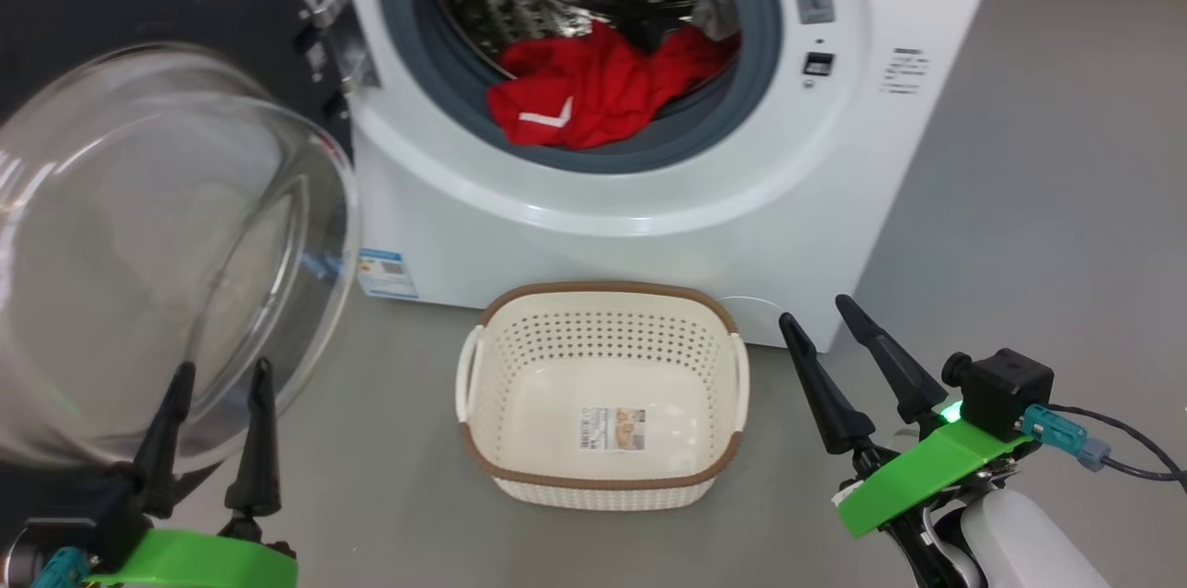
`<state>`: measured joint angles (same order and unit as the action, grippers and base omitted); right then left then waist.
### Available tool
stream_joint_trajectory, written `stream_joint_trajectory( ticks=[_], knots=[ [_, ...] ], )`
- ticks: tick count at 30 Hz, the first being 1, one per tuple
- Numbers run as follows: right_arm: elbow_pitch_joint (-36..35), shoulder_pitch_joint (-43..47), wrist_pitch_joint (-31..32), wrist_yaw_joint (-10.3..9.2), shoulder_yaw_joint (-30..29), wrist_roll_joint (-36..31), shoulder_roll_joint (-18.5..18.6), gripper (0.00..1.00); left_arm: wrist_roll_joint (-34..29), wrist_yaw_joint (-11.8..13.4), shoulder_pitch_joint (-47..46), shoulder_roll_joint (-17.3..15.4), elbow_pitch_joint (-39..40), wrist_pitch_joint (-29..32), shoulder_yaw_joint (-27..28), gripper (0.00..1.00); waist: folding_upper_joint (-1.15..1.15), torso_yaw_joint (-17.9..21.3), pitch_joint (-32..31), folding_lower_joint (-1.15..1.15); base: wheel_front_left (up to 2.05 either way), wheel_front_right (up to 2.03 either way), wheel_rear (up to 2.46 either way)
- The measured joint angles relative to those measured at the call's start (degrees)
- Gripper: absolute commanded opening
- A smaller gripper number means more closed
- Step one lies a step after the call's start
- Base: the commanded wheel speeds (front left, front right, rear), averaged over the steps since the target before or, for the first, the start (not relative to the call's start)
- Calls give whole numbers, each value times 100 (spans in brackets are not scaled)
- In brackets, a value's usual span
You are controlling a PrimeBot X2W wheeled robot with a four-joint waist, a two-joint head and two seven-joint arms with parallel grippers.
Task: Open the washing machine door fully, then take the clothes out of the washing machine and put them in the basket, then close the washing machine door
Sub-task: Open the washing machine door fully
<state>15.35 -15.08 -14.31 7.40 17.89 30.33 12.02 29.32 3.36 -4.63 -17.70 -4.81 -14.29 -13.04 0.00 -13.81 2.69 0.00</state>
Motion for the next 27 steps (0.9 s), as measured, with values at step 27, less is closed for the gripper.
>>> stream_joint_trajectory(
  ticks=[27],
  knots=[
    [-143,-152,0,0,-215,-268,98,100,-312,-69,237,409,234,-1,344,100,0,1527,62,0,0,0,0]
  ],
)
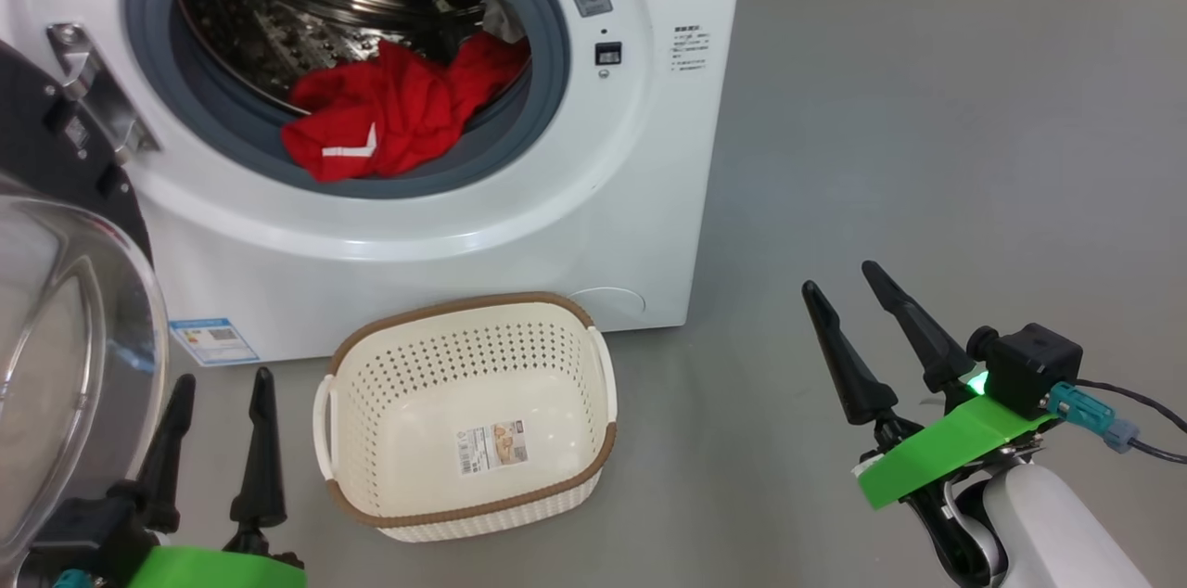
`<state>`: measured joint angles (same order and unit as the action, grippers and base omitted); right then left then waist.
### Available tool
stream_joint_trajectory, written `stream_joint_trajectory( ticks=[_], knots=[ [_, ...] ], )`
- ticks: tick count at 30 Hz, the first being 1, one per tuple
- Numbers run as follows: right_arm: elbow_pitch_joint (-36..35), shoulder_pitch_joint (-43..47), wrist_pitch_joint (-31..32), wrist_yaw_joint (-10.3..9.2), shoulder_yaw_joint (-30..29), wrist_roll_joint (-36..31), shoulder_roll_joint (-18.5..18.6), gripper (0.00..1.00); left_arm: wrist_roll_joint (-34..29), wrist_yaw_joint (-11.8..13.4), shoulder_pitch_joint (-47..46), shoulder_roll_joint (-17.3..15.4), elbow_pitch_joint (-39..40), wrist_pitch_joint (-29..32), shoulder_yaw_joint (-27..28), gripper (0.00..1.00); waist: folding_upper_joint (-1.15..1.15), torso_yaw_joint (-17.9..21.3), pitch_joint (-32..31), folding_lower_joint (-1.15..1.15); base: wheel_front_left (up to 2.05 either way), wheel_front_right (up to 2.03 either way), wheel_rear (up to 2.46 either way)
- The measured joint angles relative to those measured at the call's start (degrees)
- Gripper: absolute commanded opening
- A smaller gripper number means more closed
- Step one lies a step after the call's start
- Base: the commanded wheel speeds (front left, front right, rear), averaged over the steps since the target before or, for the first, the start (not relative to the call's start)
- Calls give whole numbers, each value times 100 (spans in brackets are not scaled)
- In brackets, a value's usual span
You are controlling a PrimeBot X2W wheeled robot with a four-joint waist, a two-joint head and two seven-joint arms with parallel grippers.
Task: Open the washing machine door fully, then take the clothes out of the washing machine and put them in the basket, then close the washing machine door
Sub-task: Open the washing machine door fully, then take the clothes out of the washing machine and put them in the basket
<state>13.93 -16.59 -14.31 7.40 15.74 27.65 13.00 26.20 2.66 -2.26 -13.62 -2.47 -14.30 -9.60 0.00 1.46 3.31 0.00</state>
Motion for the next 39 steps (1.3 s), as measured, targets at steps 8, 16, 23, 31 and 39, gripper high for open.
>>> stream_joint_trajectory(
  ticks=[8,16,23,31,39],
  knots=[
    [-13,23,0,0,-270,-44,55,100,-194,-149,116,157,-86,0,222,100,0,106,-97,0,0,0,0],
    [-59,47,0,0,-378,-81,97,100,-390,-243,117,266,-101,0,360,100,0,122,-119,0,0,0,0],
    [-92,47,0,0,-365,-81,94,100,-549,-291,198,320,-131,0,424,100,0,117,-127,0,0,0,0],
    [-97,48,0,0,-366,-81,94,100,-633,-350,197,368,-158,1,455,100,0,76,-75,0,0,0,0],
    [-97,49,0,0,-367,-81,92,100,-649,-404,194,445,-186,0,509,100,0,63,-65,0,0,0,0]
  ],
)
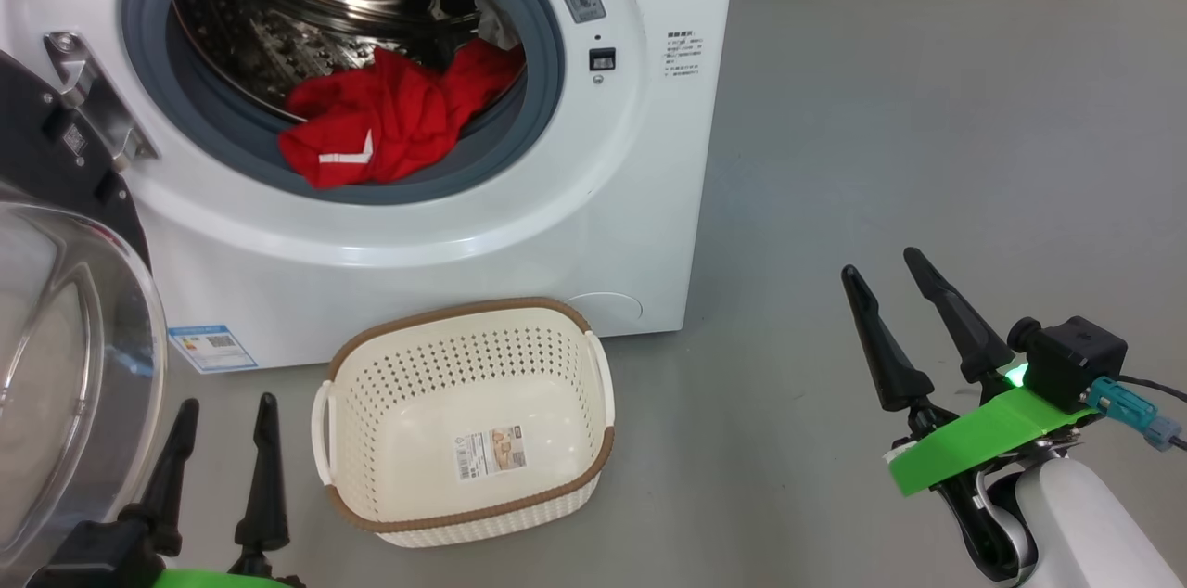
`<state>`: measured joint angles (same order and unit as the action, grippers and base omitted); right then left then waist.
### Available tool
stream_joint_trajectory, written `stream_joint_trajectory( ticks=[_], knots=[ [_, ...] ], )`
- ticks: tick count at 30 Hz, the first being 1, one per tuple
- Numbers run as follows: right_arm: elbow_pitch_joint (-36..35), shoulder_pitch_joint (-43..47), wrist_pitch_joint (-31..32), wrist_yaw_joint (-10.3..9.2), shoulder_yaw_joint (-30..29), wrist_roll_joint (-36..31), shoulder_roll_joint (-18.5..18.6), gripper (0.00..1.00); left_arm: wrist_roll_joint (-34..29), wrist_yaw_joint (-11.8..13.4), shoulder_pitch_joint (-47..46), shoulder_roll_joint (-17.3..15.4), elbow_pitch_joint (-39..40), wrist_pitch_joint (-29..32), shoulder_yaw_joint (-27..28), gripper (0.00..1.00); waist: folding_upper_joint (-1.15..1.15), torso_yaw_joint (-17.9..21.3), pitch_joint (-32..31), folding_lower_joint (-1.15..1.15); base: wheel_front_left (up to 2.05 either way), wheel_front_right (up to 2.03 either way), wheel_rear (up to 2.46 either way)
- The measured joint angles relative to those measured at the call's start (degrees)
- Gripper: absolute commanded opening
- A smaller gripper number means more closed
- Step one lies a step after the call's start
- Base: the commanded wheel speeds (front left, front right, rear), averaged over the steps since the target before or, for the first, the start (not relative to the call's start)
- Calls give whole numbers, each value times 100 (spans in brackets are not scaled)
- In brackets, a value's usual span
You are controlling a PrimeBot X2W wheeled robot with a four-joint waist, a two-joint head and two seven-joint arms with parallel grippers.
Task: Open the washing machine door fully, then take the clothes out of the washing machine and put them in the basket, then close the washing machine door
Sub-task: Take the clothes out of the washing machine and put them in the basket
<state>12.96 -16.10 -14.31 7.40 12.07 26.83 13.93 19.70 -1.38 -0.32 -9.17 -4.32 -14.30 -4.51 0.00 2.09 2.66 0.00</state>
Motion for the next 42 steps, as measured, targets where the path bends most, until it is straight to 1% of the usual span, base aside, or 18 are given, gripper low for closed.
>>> stream_joint_trajectory(
  ticks=[12,23,31,42],
  knots=[
    [-4,1,0,0,-3,-1,-14,100,-47,-121,-25,10,-18,0,53,100,0,-21,83,0,25,-28,2],
    [-22,1,0,0,-9,-2,-53,100,-51,-187,-63,23,-32,0,73,100,0,-30,129,0,137,-143,6],
    [-26,-1,0,0,-20,-3,-97,100,-58,-190,-151,26,-54,0,78,100,0,-39,170,0,119,-120,1],
    [-26,-1,0,0,-44,-3,-101,100,-91,-193,-158,44,-89,0,87,100,0,-56,195,0,18,-18,0]
  ],
)
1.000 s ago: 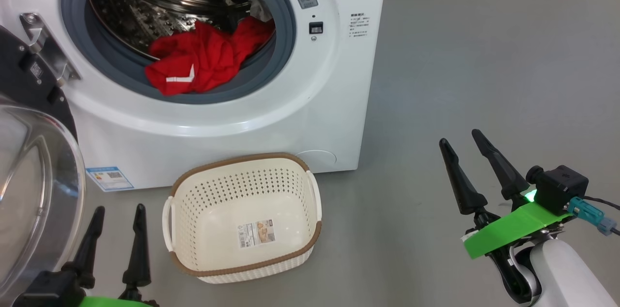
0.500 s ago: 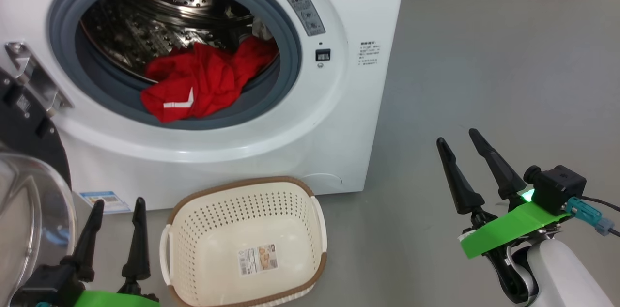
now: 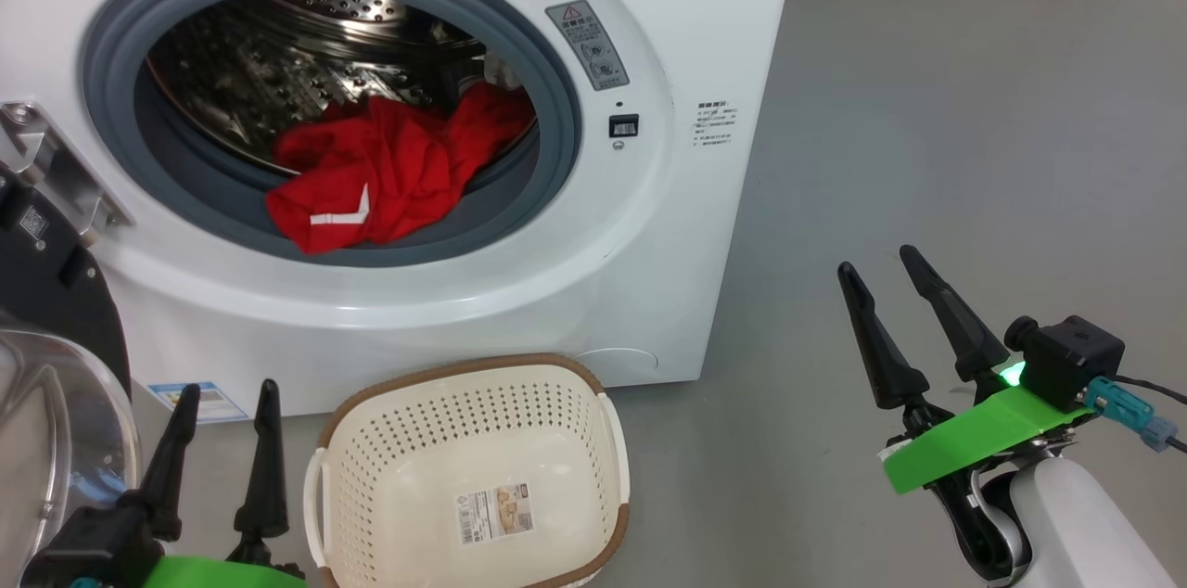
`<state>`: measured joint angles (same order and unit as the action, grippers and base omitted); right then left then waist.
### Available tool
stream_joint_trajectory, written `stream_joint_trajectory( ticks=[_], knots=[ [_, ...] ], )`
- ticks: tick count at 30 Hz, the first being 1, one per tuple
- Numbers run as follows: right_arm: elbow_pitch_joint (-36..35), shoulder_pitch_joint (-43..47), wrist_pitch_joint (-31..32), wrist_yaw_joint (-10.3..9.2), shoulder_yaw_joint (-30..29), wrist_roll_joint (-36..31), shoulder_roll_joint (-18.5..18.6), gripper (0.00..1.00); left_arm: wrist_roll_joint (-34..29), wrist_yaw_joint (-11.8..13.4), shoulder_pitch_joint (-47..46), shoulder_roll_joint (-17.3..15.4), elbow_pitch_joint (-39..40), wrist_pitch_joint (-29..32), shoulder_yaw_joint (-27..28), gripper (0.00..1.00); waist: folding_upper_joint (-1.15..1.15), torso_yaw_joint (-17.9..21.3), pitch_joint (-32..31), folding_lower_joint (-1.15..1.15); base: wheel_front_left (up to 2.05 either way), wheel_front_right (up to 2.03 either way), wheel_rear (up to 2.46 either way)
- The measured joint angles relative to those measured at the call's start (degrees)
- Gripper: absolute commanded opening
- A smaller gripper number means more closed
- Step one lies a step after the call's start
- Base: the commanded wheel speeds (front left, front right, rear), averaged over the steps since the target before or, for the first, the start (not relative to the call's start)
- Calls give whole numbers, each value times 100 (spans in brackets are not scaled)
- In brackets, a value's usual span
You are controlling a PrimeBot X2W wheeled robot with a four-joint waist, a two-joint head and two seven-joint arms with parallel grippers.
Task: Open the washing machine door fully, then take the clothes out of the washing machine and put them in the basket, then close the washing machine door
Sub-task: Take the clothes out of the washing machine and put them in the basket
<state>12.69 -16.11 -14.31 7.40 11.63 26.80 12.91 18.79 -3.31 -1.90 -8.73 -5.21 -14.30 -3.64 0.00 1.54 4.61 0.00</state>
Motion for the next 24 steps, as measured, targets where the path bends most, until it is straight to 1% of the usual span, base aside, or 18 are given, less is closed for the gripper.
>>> stream_joint_trajectory(
  ticks=[24],
  knots=[
    [21,-1,0,0,11,0,-11,100,-8,-48,-24,19,-71,0,34,100,0,12,6,0,0,0,0]
  ],
)
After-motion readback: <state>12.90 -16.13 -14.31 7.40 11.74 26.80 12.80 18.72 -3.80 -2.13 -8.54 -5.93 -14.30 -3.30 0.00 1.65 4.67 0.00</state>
